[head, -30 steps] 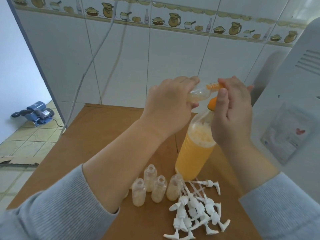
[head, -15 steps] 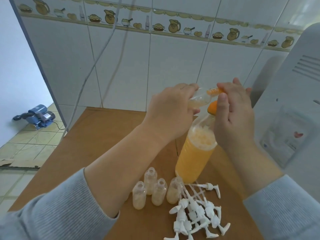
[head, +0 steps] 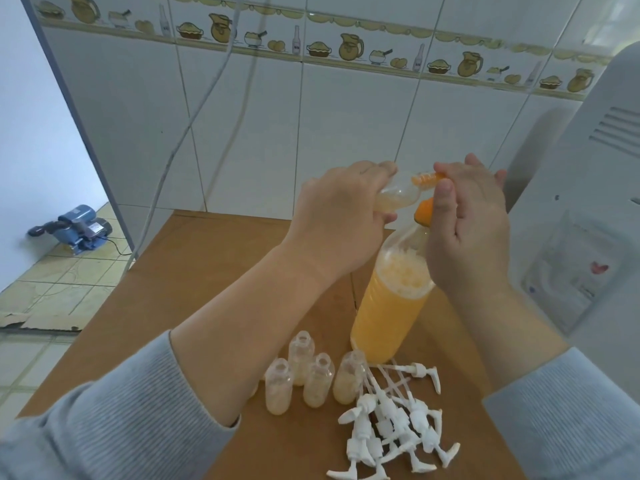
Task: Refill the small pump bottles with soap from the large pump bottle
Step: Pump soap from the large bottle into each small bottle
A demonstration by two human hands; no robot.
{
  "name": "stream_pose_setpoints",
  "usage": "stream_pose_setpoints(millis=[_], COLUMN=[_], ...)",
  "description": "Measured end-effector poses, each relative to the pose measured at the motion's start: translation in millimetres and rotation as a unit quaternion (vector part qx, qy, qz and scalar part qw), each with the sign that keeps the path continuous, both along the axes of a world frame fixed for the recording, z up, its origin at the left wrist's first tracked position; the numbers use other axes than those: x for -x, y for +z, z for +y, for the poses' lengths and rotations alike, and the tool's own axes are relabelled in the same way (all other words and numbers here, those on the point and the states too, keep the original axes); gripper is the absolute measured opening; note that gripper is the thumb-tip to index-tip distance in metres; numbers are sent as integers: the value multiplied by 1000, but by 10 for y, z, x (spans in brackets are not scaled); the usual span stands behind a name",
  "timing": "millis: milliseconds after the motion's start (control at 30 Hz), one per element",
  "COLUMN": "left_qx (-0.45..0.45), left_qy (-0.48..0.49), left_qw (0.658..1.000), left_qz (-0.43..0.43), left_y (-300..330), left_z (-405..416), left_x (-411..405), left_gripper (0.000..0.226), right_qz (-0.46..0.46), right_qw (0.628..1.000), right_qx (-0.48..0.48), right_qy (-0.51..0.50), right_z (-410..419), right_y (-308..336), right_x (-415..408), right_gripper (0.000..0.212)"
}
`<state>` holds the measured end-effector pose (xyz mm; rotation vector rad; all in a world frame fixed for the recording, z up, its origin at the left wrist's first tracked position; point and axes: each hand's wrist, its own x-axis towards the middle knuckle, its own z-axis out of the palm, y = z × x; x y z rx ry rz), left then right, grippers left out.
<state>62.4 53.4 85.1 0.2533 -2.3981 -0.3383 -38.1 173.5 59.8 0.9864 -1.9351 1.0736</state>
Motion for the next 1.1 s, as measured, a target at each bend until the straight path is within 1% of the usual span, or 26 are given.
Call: stream_pose_setpoints(millis=[67,200,300,433,533,700,833,1000,1100], left_qx=[4,-3,-5,5,16,8,-18,-10,3], left_qy=[-2,-1,2,5,6,13,17,22,24], left_qw=[1000,1000,1000,1000,1000,1000,1000,1000,1000], left_qz=[8,9,-2,-10,2,10,-2,1,12], left_y=[19,-13,-64,-42,21,-7,-66,-49,5], left_z=[21,23,26,17,35,67,56,47,58], left_x=[3,17,24,15,3,19,13,-13,-13], left_gripper=[52,52,51,51,52,52,51,51,52], right_qz=[13,29,33,31,42,38,27,20,17], right_qw=[1000,999,998,999,998,997,997,999,999], right_qx=[6,25,15,-10,-6,36,40,0,14], right_qy=[-12,-35,-45,-35,-41,-60,-63,-44,-26], right_z=[8,-37,-47,-2,22,-47,-93,-69,-14], right_y=[14,-106,-181,-137,-43,-93,-180,-64,21], right_x=[3,20,34,33,36,24,16,4,24], right_gripper=[53,45,41,47,54,43,40,47,50])
